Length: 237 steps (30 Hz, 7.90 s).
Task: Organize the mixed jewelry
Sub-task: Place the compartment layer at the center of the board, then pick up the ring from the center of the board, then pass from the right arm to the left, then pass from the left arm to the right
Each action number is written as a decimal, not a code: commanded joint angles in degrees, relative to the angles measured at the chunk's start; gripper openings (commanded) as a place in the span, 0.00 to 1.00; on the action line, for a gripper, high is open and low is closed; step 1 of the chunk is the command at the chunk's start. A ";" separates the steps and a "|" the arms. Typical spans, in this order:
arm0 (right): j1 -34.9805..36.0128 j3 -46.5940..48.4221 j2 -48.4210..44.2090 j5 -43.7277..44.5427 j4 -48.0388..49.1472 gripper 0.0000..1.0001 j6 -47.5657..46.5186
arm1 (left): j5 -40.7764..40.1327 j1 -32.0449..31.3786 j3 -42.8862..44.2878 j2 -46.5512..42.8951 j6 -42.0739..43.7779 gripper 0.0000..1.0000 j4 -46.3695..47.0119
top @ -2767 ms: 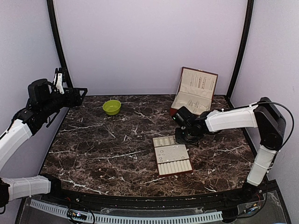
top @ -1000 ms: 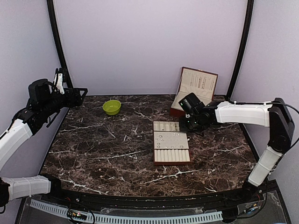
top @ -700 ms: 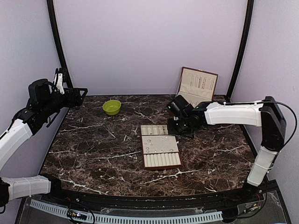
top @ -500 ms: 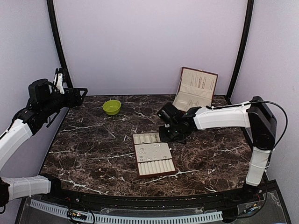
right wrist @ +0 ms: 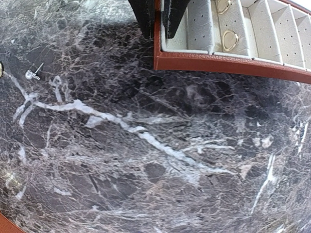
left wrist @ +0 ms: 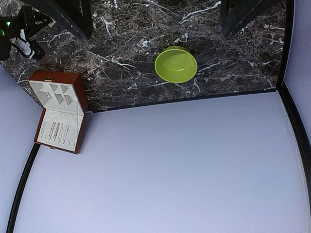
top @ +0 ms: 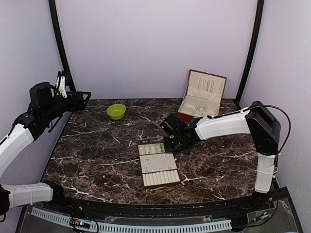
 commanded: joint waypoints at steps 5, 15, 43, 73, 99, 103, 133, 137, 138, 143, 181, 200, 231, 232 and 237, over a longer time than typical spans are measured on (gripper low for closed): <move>-1.47 -4.58 -1.51 3.22 1.68 0.00 0.35 | -0.04 0.26 -0.60 -0.56 0.13 0.93 1.48; -4.52 -9.02 -3.79 4.11 -0.04 0.00 -0.16 | 0.04 0.26 -0.61 -0.30 0.06 0.93 1.52; -16.13 -16.18 -21.90 5.16 -2.34 0.48 -7.13 | -0.56 0.26 -0.61 0.68 0.28 0.93 1.35; -23.93 -17.37 -10.02 -0.30 5.64 0.21 -11.67 | -1.19 0.26 -0.68 1.11 0.56 0.93 1.34; -24.85 -21.60 -14.07 -0.21 12.28 0.00 -11.75 | -0.49 0.19 -0.80 2.55 1.77 0.93 1.39; -24.89 -23.34 -16.50 -0.71 14.21 0.00 -12.16 | 0.82 -2.11 -0.85 2.86 2.65 0.92 1.59; -9.95 -33.46 -33.07 -8.06 33.30 0.00 -10.16 | 3.47 -36.78 7.45 36.35 -18.53 0.82 23.98; -7.03 -32.35 -31.66 -7.99 35.00 0.00 -10.82 | 6.36 -38.57 9.96 40.92 -20.58 0.81 25.69; -6.49 -32.07 -31.37 -7.98 35.27 0.00 -11.09 | 7.10 -38.83 10.48 42.07 -20.98 0.81 25.95; -4.23 -30.58 -30.00 -7.74 36.18 0.00 -12.33 | 8.35 -38.87 11.88 44.99 -23.44 0.77 26.86; -1.18 -29.65 -28.03 -7.68 39.84 0.00 -14.36 | 13.55 -38.87 17.08 52.44 -29.82 0.08 24.64; -1.63 -35.65 -38.12 -6.09 42.13 0.52 -13.76 | 11.15 -35.43 13.13 47.96 -28.74 0.00 25.94; -7.54 -32.36 -37.81 -44.28 50.51 0.71 -7.83 | 33.71 -34.37 -0.32 35.15 -17.74 0.00 47.27; -7.51 -32.34 -37.78 -44.28 50.63 0.69 -7.77 | 34.24 -34.37 -0.38 35.33 -17.97 0.00 47.74; -7.53 -32.13 -37.73 -44.31 51.70 0.56 -7.26 | 35.72 -34.34 -0.44 35.57 -18.45 0.00 48.75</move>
